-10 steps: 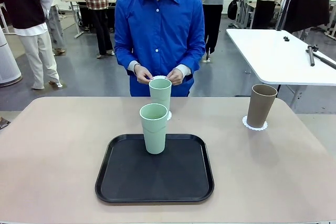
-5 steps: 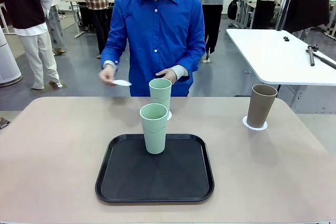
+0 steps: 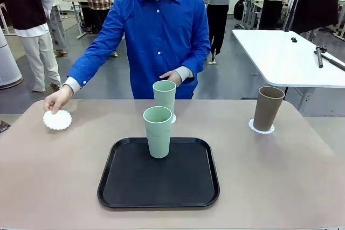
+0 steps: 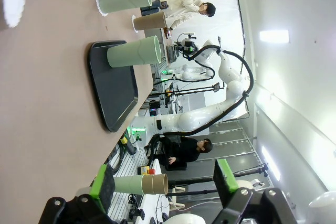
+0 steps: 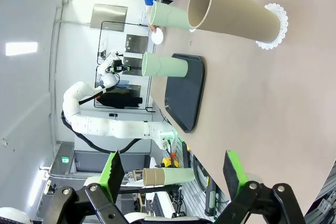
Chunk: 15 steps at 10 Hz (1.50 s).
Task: Place coasters on the table and set cups on them.
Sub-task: Take one Reusable plastic cup from the Flat Tray and place it on a coaster set by the human.
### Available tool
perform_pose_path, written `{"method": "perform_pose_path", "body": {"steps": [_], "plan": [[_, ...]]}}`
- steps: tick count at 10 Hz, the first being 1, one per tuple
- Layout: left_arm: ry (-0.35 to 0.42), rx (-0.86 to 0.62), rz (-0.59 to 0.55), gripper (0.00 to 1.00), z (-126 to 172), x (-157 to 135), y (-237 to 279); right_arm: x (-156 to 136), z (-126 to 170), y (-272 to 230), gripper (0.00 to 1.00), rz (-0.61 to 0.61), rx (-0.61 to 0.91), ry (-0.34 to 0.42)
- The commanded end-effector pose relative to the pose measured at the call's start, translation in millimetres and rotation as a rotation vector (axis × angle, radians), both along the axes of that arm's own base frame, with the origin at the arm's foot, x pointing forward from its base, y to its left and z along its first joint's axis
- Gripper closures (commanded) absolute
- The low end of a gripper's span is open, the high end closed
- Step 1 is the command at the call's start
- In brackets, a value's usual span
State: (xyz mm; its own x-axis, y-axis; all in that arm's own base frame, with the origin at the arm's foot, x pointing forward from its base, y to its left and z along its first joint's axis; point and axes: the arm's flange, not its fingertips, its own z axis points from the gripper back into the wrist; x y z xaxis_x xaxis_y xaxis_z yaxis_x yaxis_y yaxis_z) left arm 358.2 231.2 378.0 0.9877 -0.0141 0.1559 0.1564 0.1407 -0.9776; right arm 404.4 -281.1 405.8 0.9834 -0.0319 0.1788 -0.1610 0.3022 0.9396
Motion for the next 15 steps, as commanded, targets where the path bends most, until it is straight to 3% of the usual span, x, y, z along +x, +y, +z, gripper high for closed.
{"method": "perform_pose_path", "body": {"steps": [1,13,15], "plan": [[-0.004,0.002,0.003,0.00,2,-1,1,1,-1,0,0.00,-0.003,0.000,0.003],[0.000,0.000,0.000,0.00,0,0,0,1,-1,0,0.00,-0.003,0.000,0.003],[-0.044,0.235,0.066,0.00,48,29,-44,1,-1,0,0.00,-0.003,0.000,0.003]]}}
